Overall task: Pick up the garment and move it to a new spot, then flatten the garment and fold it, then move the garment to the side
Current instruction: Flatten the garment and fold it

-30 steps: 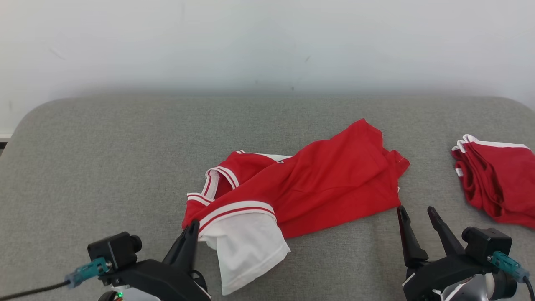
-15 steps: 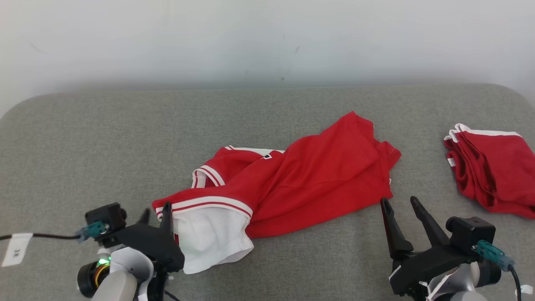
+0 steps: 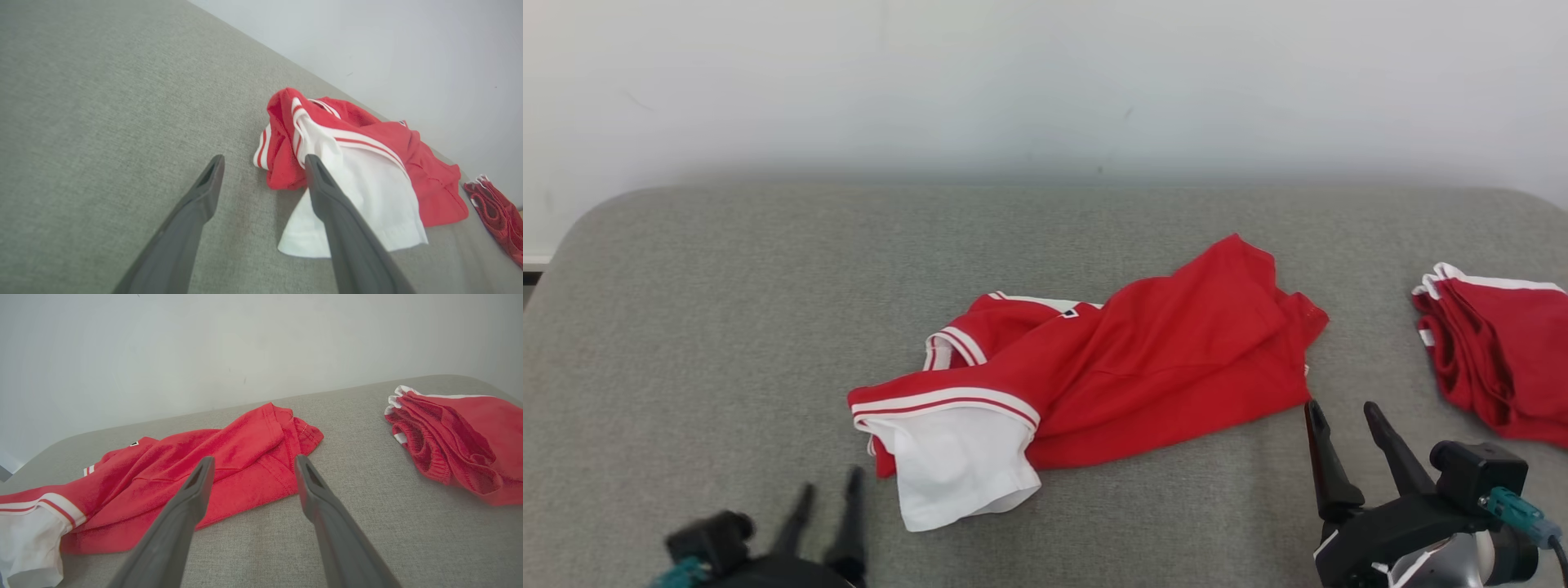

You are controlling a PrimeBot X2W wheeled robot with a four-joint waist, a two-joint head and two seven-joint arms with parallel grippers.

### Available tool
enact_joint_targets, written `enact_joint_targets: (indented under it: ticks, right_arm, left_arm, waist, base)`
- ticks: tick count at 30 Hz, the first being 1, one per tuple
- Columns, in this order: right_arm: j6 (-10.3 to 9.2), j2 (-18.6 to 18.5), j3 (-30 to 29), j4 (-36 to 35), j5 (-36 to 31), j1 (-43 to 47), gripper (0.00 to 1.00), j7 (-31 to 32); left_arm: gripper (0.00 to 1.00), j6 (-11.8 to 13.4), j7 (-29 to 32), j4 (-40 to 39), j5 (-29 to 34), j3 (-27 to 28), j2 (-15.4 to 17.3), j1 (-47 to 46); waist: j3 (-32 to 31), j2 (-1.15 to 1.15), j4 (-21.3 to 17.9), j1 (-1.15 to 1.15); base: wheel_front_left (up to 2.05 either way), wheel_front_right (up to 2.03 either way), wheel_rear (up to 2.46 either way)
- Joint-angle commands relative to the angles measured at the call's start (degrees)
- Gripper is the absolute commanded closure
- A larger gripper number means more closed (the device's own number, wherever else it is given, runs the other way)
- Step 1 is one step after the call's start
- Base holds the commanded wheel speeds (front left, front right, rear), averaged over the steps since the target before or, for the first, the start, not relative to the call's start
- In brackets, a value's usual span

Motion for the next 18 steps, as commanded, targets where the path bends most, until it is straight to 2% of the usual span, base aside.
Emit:
enact_joint_targets:
  ticks: [1,4,10,18]
  right_arm:
    - [-0.12,0.1,0.0,-0.3,-0.4,0.8,0.0,0.2]
    - [-0.12,0.0,0.7,-0.3,-0.5,0.4,0.0,0.7]
    - [-0.12,0.0,2.1,-0.1,-0.1,-0.1,0.0,1.1]
    - [-0.12,0.0,1.9,-0.3,-0.5,0.2,0.0,1.6]
  left_arm:
    - [0.0,-0.7,0.7,-0.8,0.0,-0.9,-0.2,1.2]
    - [0.0,-2.1,3.7,-1.1,0.4,-4.6,-1.3,2.7]
    - [0.0,-2.0,5.9,3.3,2.3,-8.2,-2.7,0.3]
    - [0.0,-0.5,5.5,10.4,5.0,-9.5,-1.9,-3.4]
  waist:
    - [-0.6,0.0,1.1,0.0]
    - [-0.9,0.0,1.9,0.0]
    - [-1.0,0.0,1.1,0.0]
    - [-0.6,0.0,-0.9,0.0]
  base:
    - [0.0,0.0,0.0]
    - [0.0,0.0,0.0]
    - [0.0,0.0,0.0]
    - [0.0,0.0,0.0]
